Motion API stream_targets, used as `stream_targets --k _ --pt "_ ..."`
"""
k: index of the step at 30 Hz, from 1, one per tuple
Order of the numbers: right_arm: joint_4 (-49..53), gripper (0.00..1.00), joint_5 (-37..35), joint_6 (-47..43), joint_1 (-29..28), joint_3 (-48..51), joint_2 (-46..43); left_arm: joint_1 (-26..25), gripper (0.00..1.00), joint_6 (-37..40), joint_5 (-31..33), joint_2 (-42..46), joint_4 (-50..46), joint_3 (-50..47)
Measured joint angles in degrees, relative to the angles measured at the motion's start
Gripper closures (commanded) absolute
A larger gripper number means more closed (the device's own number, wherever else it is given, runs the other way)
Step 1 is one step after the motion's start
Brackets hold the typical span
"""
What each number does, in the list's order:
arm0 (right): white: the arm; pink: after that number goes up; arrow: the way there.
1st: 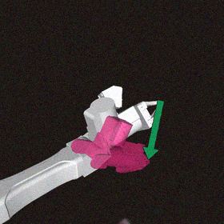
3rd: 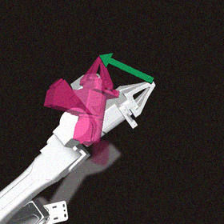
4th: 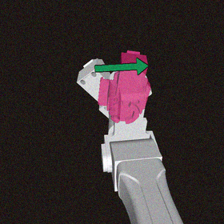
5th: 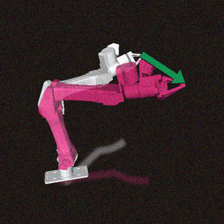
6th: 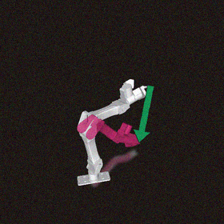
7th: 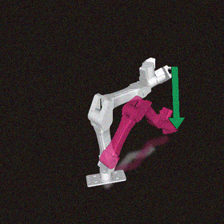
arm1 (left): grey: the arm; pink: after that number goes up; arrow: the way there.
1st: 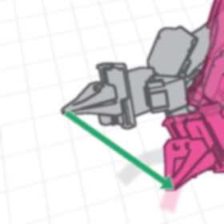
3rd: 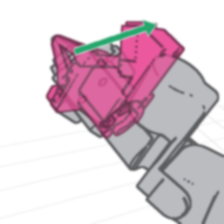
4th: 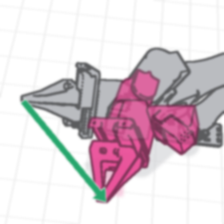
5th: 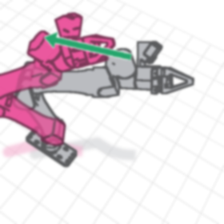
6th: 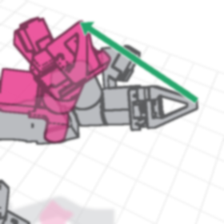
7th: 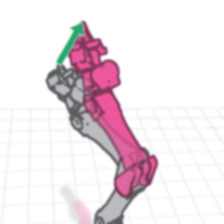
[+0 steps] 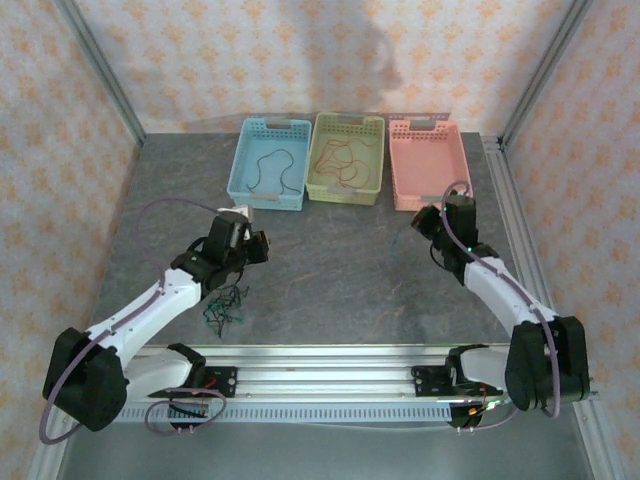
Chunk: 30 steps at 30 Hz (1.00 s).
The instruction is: Untangle the cables
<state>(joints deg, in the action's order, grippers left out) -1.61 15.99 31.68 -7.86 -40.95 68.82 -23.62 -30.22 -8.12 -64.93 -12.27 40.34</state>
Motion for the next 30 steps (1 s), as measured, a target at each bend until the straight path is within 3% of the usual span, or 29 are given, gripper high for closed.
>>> stream_targets --k 6,16,30 --pt "5.84 1.0 1.22 -1.55 0.0 -15.3 0.83 0.87 1.0 0.28 2.71 1.09 4.7 -3.48" --pt "13.88 1.0 5.7 -2.84 -0.11 -38.99 18.14 2.03 1.0 0.11 3.74 5.57 7.87 -6.78" --pt "19.63 1.0 9.81 -6.51 1.07 -55.15 42.4 2.03 1.0 0.11 3.74 6.8 8.11 -7.39"
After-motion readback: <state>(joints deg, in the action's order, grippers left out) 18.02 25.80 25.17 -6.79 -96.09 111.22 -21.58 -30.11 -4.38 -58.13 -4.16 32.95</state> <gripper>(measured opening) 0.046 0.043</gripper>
